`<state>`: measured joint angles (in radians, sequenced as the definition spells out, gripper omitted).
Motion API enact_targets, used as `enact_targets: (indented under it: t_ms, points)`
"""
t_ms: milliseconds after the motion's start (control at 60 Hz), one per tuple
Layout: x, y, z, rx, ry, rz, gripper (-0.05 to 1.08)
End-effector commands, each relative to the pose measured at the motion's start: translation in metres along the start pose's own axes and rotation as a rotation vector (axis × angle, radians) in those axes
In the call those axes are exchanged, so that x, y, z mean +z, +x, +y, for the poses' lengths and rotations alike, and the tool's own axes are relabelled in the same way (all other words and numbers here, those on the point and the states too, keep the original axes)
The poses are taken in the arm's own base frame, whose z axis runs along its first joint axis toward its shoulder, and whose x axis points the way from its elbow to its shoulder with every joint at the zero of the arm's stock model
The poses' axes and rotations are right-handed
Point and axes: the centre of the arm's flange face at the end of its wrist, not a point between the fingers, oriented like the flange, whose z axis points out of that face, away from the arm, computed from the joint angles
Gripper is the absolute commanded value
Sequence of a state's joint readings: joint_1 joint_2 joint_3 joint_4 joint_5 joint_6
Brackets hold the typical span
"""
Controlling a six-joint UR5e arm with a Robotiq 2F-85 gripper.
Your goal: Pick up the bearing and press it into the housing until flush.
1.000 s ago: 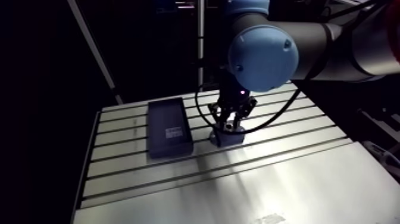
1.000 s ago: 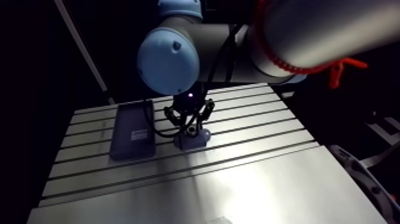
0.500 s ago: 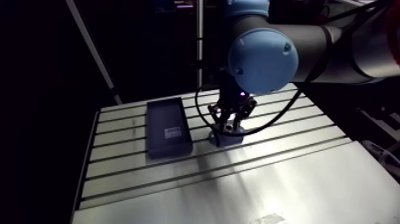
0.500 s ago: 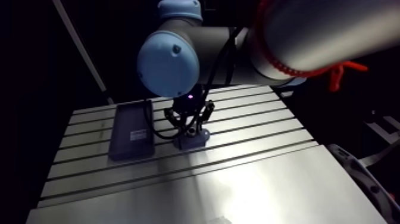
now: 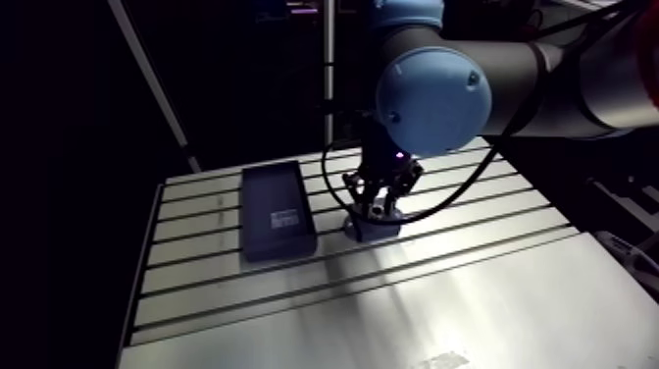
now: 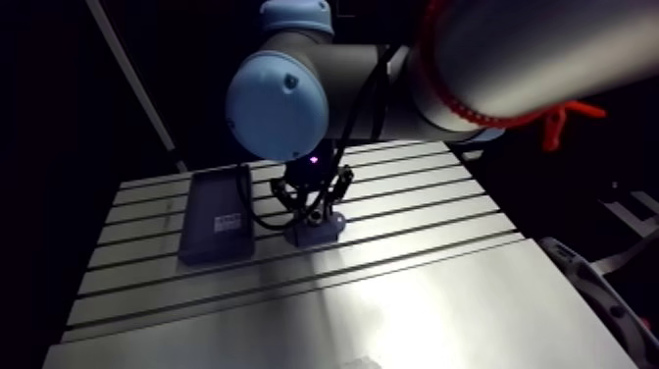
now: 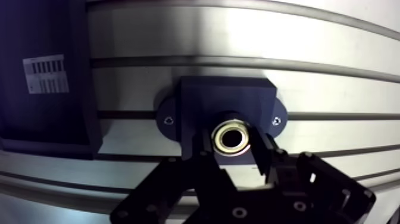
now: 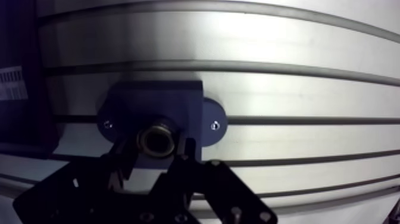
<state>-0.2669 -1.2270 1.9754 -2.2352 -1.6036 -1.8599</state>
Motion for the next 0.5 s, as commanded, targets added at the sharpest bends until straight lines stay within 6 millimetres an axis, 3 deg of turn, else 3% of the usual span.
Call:
enact_targets:
  t_ms: [17, 500]
  points:
    - [0.0002, 0.0001, 0.0001, 0.0, 0.0, -0.001, 0.71]
    - [-0.0003, 0.0006, 0.0002, 0.0, 0.0, 0.0, 0.71]
